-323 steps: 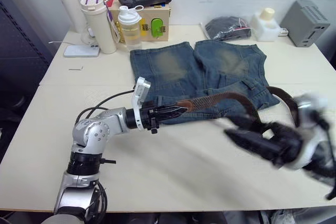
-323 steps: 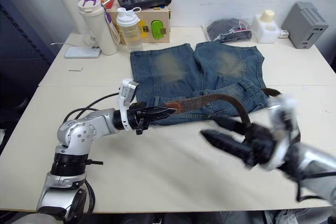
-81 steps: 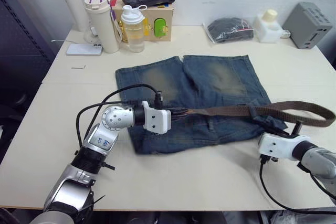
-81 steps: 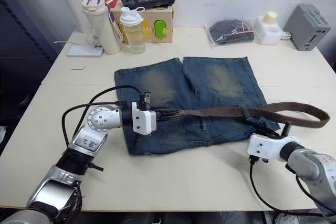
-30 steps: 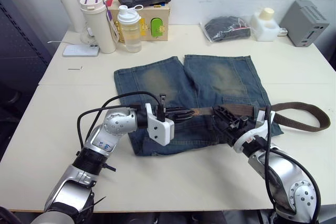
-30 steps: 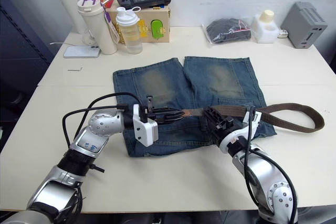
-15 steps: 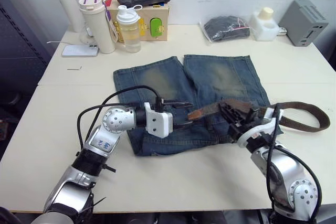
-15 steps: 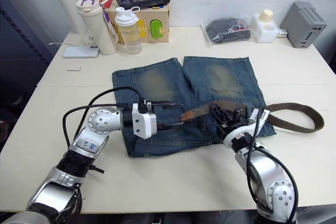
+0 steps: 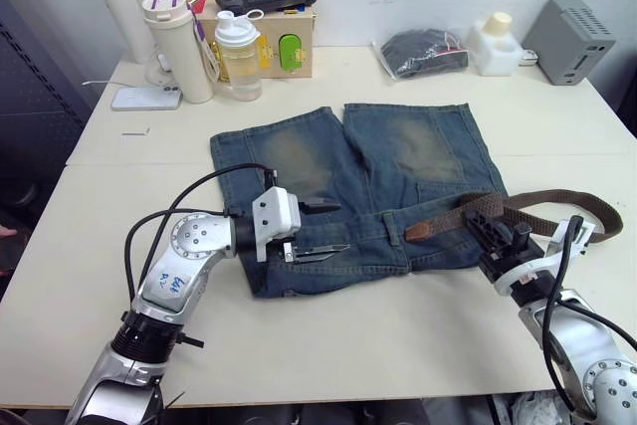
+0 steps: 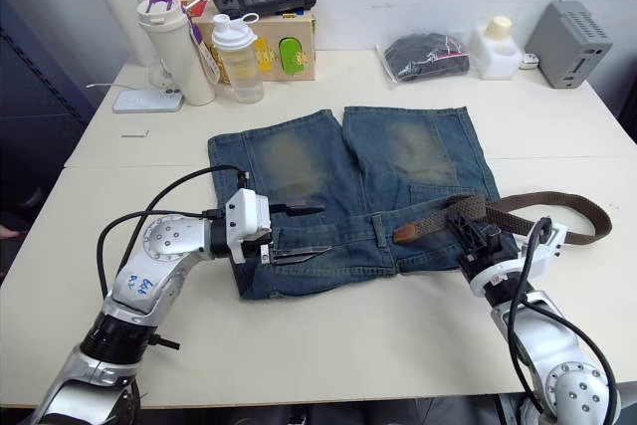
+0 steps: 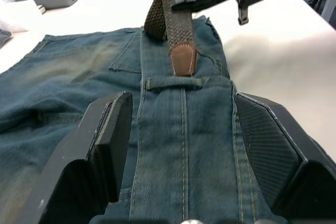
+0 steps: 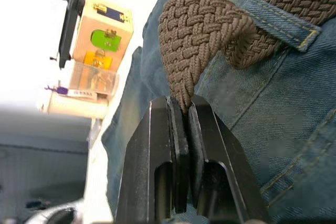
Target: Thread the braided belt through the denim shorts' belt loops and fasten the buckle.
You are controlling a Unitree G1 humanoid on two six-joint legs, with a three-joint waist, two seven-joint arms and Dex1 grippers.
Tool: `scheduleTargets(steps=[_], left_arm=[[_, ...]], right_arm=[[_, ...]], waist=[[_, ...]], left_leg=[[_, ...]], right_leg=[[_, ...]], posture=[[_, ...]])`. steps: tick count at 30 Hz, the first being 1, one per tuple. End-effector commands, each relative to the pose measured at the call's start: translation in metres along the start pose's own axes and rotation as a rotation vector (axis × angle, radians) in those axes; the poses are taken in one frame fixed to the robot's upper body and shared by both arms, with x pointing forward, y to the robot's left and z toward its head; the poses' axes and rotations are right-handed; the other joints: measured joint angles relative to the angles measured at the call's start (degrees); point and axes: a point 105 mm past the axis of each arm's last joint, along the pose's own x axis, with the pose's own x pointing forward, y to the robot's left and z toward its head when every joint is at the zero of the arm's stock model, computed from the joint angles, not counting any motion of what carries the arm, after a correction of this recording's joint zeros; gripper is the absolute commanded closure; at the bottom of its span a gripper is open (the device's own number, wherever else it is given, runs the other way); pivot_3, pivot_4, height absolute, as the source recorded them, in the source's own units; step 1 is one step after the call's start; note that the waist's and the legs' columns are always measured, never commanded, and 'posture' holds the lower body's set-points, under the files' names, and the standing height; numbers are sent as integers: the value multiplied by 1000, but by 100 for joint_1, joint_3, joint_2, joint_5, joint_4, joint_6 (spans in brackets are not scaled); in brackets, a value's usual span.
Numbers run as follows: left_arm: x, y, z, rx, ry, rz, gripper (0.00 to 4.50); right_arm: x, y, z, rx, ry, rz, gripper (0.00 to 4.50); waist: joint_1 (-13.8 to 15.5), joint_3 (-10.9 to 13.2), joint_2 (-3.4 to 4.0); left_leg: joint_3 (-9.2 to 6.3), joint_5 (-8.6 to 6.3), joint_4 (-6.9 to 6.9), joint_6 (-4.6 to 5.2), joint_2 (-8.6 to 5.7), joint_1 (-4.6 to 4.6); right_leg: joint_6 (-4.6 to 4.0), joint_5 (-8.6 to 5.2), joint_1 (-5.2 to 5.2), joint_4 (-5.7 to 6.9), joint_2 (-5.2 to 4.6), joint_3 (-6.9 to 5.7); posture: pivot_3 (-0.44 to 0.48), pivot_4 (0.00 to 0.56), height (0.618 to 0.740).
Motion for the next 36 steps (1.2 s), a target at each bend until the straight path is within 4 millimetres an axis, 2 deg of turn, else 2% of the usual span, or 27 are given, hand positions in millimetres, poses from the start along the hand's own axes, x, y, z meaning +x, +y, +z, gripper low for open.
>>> scheduleTargets(steps=[1, 6, 12, 17, 20, 25, 29, 32, 36], left_arm=[[-3, 1, 13, 19, -40, 14, 1082], [-3, -1, 14, 14, -38, 4, 1082], [-3, -2, 13, 23, -23, -5, 1082], [-3, 1, 11, 42, -8, 18, 1082], [-4, 5, 11, 64, 2, 37, 1082], [-3, 6, 11, 69, 4, 42, 1082], [-3, 4, 11, 70, 2, 33, 1082], [-3, 5, 11, 71, 3, 34, 1082], [-4, 6, 11, 74, 5, 36, 1082]], right_arm=[[0, 6, -3, -69, 7, 36, 4500], [8, 8, -23, -94, 31, 71, 4500], [24, 20, -49, -73, 79, 118, 4500], [30, 19, -62, -60, 111, 101, 4500], [33, 11, -58, -64, 94, 64, 4500], [34, -2, -31, -82, 23, 11, 4500], [32, -7, -22, -109, 19, 0, 4500], [32, -8, -21, -136, 30, 2, 4500], [34, 0, -33, -160, 72, 37, 4500]], waist=[[-2, 1, 1], [-8, 0, 2], [-35, -3, 9], [-34, -3, 9], [-33, -4, 9], [-30, -3, 10], [-24, -3, 11], [-13, -2, 11], [-17, -2, 11]], left_leg=[[0, 0, 0, 0, 0, 0], [0, 0, -1, -1, 0, 1], [2, -2, -5, -6, 3, 5], [2, -3, -6, -7, 4, 6], [5, -3, -6, -8, 4, 7], [6, -3, -6, -8, 3, 7], [8, -3, -6, -8, 3, 7], [10, -3, -5, -8, 3, 6], [10, -3, -5, -7, 2, 6]], right_leg=[[0, 0, 0, 0, 0, 0], [0, 0, -1, -1, 1, -1], [-2, -1, -5, 1, 6, 0], [-3, -2, -5, 2, 9, -3], [-3, -2, -5, 2, 11, -4], [-3, -2, -6, 3, 10, -5], [-3, -2, -6, 2, 9, -5], [-3, -1, -6, 2, 9, -5], [-3, -1, -6, 3, 8, -5]], posture=[[0, 150, 690], [0, 150, 690], [0, 150, 690], [0, 150, 690], [0, 150, 690], [0, 150, 690], [0, 150, 690], [0, 150, 690], [0, 150, 690]])
